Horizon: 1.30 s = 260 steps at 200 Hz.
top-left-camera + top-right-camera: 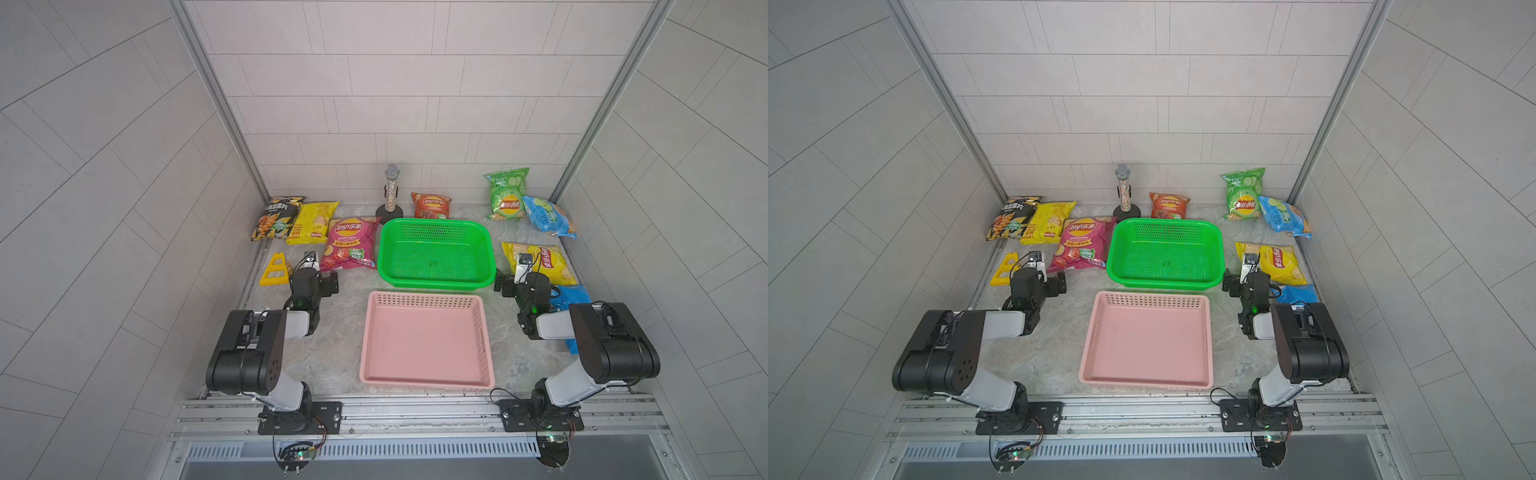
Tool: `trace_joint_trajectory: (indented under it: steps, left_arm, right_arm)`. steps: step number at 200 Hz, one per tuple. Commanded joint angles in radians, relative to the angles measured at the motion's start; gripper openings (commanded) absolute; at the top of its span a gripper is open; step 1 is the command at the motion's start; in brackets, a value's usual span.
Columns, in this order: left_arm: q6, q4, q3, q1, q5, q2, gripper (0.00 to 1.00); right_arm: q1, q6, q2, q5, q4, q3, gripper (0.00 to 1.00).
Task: Put the potato chips into the basket
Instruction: Pick up the potato chip from the center of the board.
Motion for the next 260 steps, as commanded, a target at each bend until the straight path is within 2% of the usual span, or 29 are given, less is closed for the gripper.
trace_joint_trajectory:
  steps: [1,218,234,249,260]
  left_arm:
    - [-0.004,0.009,0.015,0.004,-0.009,-0.004,1.00]
    - [-0.004,0.017,0.009,0.004,-0.011,-0.022,1.00]
    - [0.000,-0.129,0.060,0.004,-0.003,-0.105,1.00]
    - [0.076,-0.528,0.224,0.005,0.060,-0.183,1.00]
    - [0.108,-0.739,0.338,0.005,0.065,-0.191,1.00]
  right_arm:
    - [0.006,-0.005,-0.008,0.008,-0.003,0.013,1.00]
    - [0.006,-0.004,-0.009,0.008,-0.002,0.010,1.00]
    - [0.016,-0.010,-0.078,0.024,-0.037,0.002,1.00]
    - [0.053,-0.004,-0.240,0.130,-0.270,0.040,1.00]
    - [0.062,0.076,-0.346,0.222,-0.456,0.097,1.00]
